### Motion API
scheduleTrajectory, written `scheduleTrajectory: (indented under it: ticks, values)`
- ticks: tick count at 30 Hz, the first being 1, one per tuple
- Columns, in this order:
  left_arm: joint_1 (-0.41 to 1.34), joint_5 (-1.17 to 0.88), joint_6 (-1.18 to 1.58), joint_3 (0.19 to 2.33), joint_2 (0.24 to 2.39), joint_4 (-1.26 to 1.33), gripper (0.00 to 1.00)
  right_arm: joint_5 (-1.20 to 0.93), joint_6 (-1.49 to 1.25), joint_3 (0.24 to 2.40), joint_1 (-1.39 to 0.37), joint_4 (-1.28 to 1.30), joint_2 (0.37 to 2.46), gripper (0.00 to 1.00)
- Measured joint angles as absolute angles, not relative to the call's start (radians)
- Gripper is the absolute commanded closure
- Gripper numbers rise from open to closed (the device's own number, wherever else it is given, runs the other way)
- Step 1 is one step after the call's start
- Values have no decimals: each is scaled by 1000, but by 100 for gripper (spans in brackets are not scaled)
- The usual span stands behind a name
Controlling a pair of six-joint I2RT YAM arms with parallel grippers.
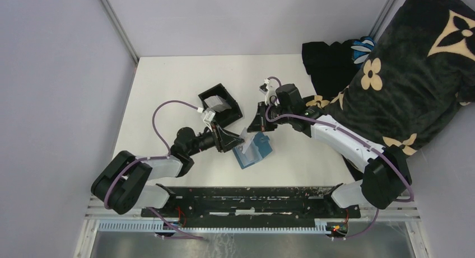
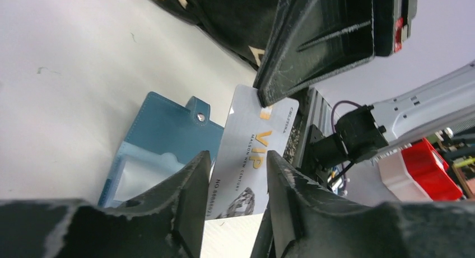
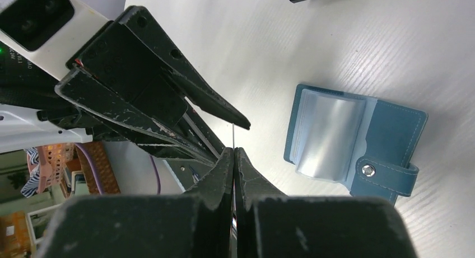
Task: Put the credit cards into the card holder
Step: Pick up the credit card from the storage box.
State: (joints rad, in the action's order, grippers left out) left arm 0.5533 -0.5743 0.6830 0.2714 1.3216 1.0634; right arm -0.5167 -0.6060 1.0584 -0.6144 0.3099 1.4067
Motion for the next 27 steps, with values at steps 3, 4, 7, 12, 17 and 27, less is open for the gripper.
scheduleTrajectory:
  ticks: [3, 4, 7, 12, 17, 27]
  values:
    - [552, -623, 687, 271, 1371, 1106, 69, -542, -612, 1053, -598, 300, 1416, 99]
    - [552, -641, 688, 271, 1389, 1124, 75, -553, -617, 1052, -591, 292, 1421, 99]
    - [552, -680, 707, 272, 1439, 1176, 89, -581, -630, 1050, -575, 275, 1434, 99]
    - [546, -714, 756, 272, 1507, 1270, 97, -618, -647, 1046, -566, 254, 1444, 99]
    - [545, -723, 807, 273, 1557, 1360, 97, -633, -658, 1042, -556, 237, 1444, 99]
    - [543, -727, 865, 261, 1582, 1439, 97, -642, -675, 1032, -547, 204, 1444, 66]
